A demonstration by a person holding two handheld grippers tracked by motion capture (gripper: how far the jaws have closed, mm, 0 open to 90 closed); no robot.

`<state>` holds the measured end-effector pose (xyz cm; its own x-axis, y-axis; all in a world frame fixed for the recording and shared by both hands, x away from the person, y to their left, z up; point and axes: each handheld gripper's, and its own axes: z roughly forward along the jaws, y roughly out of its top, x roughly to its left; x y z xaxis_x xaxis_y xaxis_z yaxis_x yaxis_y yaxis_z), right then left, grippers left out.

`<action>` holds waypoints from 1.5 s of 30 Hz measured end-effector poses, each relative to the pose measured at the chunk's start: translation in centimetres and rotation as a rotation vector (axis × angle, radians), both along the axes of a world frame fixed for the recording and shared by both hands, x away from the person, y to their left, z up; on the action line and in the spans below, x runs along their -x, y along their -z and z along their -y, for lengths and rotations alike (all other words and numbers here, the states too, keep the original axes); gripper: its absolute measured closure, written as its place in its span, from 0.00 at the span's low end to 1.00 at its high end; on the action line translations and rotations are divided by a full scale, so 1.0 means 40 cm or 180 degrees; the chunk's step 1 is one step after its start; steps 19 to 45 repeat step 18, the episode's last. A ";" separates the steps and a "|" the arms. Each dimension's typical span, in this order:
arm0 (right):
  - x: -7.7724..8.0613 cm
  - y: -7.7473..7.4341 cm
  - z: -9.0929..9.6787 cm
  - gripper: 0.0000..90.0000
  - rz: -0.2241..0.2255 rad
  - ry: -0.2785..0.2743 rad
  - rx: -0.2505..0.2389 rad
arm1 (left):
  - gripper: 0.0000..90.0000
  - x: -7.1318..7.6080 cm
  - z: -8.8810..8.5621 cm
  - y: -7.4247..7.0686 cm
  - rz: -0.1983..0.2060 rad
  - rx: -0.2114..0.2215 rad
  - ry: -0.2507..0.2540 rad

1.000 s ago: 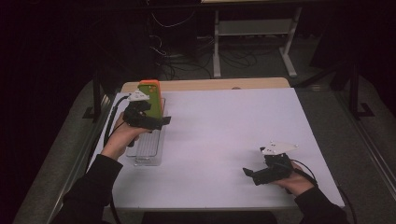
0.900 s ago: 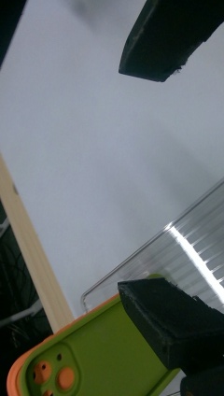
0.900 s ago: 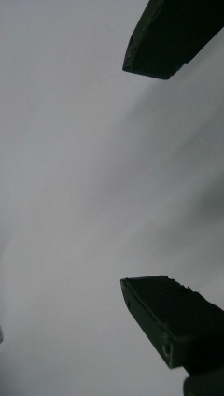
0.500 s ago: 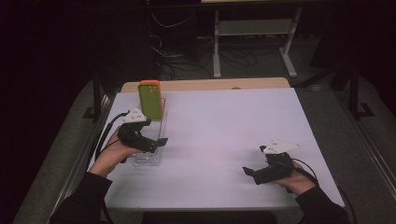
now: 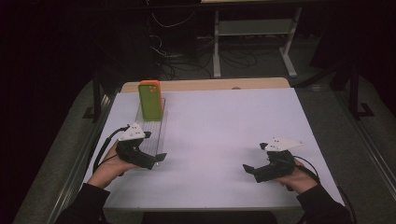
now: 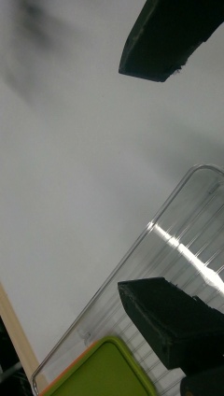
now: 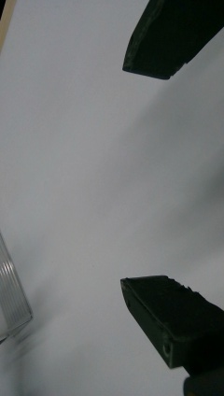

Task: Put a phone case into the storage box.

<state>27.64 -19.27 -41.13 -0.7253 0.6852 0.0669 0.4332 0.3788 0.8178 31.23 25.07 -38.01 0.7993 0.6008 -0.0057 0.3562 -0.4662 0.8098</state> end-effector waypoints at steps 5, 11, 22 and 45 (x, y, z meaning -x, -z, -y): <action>-0.001 -0.010 0.001 0.00 0.0029 -0.0002 0.0016 | 0.00 0.017 -0.001 0.029 -0.0022 -0.0064 0.0068; -0.001 -0.013 0.000 0.00 0.0027 0.0000 0.0021 | 0.00 0.023 -0.004 0.049 -0.0055 -0.0053 0.0042; -0.004 -0.009 0.002 0.00 0.0033 0.0013 0.0004 | 0.00 0.026 -0.014 0.053 -0.0073 -0.0051 0.0026; -0.004 -0.009 0.002 0.00 0.0033 0.0013 0.0004 | 0.00 0.026 -0.014 0.053 -0.0073 -0.0051 0.0026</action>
